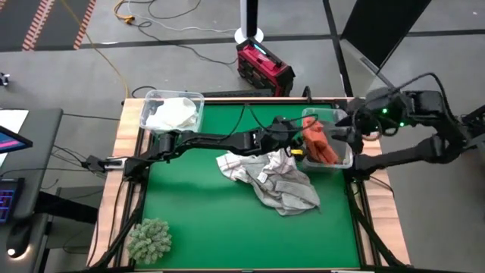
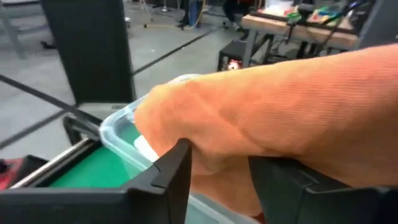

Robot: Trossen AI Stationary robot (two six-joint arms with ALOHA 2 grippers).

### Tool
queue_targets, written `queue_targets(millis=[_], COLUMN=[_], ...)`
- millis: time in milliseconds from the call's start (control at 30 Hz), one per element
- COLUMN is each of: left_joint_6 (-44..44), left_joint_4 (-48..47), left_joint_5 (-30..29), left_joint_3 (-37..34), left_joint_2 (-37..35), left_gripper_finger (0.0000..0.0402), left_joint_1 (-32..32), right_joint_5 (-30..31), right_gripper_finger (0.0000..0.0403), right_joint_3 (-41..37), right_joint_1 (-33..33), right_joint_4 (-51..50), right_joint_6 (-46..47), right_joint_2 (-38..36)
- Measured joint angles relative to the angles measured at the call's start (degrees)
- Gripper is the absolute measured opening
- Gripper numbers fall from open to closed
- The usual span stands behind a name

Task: Sort towels by color in basket
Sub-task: Put the orange towel into the right transparent bin

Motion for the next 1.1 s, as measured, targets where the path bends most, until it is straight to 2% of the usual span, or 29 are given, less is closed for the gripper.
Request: queue_targets(millis=[167,267,333,533,667,833,900,967,1100], left_joint_6=[-4.4,-5.3,-5.3,-5.6,-5.6,-5.9,-6.6,-6.9,-6.7], left_joint_4=[-0.1,-0.1,0.0,0.0,0.0,0.3,0.3,0.4,0.4], left_joint_5=[5.9,6.4,6.5,7.3,7.3,7.2,7.2,7.3,7.3], left_joint_3=[0.0,0.0,0.0,0.0,0.0,0.0,0.0,0.0,-0.1], left_joint_2=[0.0,0.0,0.0,0.0,0.0,0.0,0.0,0.0,-0.4], left_gripper_finger=[0.0154,0.0154,0.0154,0.0154,0.0153,0.0153,0.0153,0.0153,0.0153], left_joint_1=[1.0,1.7,1.9,1.9,1.9,1.9,1.9,1.9,1.8], right_joint_5=[9.3,14.0,15.1,16.8,22.2,22.7,22.1,21.8,19.1], right_gripper_finger=[0.0276,0.0276,0.0276,0.0276,0.0276,0.0269,0.0248,0.021,0.0099], right_joint_3=[-1.1,-1.1,-1.1,-1.1,-1.1,-1.1,-1.1,-1.1,-1.1], right_joint_1=[9.6,13.9,15.8,18.0,18.3,17.3,17.2,17.2,17.2], right_joint_4=[0.0,0.1,0.4,-0.1,-1.5,-1.3,-1.3,-1.6,-2.9], right_joint_6=[-3.7,-6.4,-6.9,-6.7,-6.7,-8.6,-8.9,-9.0,-9.0], right_joint_2=[4.2,7.4,8.3,9.5,11.0,12.6,12.9,13.2,13.5])
